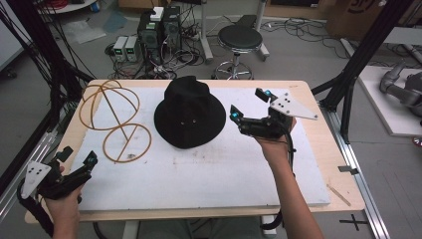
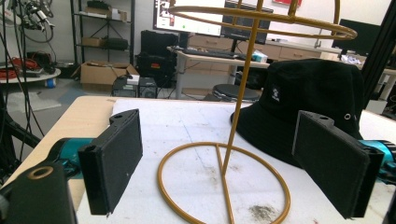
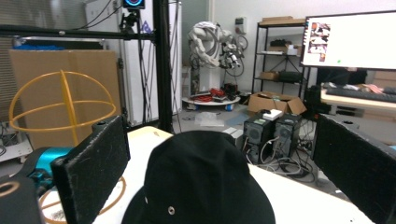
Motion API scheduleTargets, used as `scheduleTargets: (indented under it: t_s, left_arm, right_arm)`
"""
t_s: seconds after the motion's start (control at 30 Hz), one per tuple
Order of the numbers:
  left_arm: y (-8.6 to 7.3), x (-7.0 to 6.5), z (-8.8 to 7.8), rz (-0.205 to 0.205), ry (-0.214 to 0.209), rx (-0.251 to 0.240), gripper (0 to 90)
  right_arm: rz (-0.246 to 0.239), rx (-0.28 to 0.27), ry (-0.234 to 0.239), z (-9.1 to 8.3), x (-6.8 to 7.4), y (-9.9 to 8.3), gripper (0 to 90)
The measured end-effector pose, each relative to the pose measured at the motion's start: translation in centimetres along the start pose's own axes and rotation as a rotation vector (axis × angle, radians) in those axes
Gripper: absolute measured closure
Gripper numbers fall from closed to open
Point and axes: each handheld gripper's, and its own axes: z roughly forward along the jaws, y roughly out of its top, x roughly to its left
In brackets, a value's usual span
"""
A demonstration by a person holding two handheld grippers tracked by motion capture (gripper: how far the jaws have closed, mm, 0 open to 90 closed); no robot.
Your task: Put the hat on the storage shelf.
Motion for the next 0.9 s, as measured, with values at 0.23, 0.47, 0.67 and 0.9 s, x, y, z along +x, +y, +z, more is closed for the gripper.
scheduleTargets:
  t_s: [0.23,0.47,0.67,0.9]
  left_arm:
    - [0.0,0.1,-0.1,0.002,0.001,0.001,16.3]
    - [0.0,0.0,0.0,0.0,-0.001,0.002,16.3]
    - [-0.1,0.1,0.0,0.0,0.0,0.003,16.3]
    - [-0.1,0.2,0.0,-0.007,0.001,0.003,16.4]
  right_arm:
    - [-0.024,0.025,0.033,2.8,1.0,1.0,4.2]
    - [-0.031,0.057,0.038,5.1,1.2,1.1,4.6]
    - [-0.049,0.102,0.055,8.0,1.7,0.8,4.8]
    - [-0.055,0.138,0.072,10.4,2.2,-0.1,5.5]
